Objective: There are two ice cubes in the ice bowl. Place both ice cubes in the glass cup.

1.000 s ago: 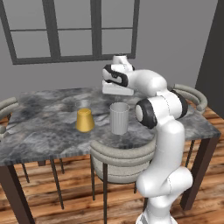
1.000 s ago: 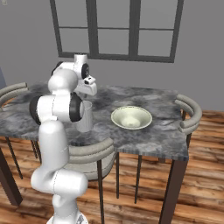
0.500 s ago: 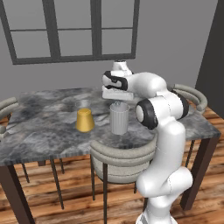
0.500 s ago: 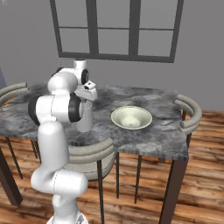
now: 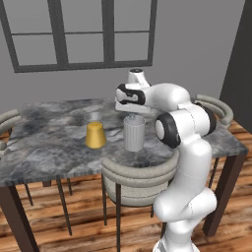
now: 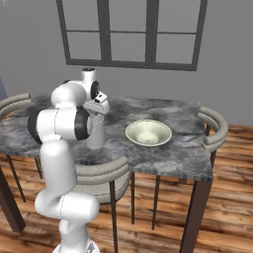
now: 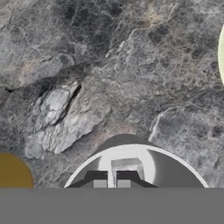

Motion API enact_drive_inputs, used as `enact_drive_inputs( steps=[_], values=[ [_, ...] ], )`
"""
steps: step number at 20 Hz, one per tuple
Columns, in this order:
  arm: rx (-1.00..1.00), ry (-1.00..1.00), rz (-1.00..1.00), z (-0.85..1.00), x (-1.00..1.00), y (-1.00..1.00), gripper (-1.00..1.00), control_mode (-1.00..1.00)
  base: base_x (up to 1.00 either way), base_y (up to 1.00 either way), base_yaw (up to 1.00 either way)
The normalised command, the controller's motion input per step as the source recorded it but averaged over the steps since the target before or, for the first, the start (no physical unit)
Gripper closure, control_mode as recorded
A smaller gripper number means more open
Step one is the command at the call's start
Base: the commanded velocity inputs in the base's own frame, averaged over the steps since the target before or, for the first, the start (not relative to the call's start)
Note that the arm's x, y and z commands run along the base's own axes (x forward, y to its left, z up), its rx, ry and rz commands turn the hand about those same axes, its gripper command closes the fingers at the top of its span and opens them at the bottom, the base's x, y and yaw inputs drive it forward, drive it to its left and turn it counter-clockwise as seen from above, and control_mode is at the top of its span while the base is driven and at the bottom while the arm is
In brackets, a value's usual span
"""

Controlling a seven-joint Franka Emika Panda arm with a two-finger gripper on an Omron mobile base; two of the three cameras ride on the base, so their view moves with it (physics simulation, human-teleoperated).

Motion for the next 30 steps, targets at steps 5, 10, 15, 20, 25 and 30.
enact_drive_inputs(
  steps=[5, 10, 15, 20, 25, 30],
  values=[
    [0.00, -0.17, 0.00, 0.00, 0.11, 0.00, -1.00, -1.00, 0.00, 0.00, 0.00],
    [0.01, -0.29, 0.01, 0.20, -0.28, 0.00, -1.00, -1.00, 0.00, 0.00, 0.00],
    [0.00, -0.36, 0.09, 0.18, -1.00, -0.14, -1.00, -1.00, 0.00, 0.00, 0.00],
    [0.00, -0.14, 0.06, 0.00, -1.00, -0.37, -1.00, -1.00, 0.00, 0.00, 0.00],
    [0.02, -0.11, 0.06, 0.08, -1.00, -0.58, -1.00, -1.00, 0.00, 0.00, 0.00],
    [0.22, -0.29, -0.05, 0.56, -0.69, -0.59, -1.00, -1.00, 0.00, 0.00, 0.00]
  ],
)
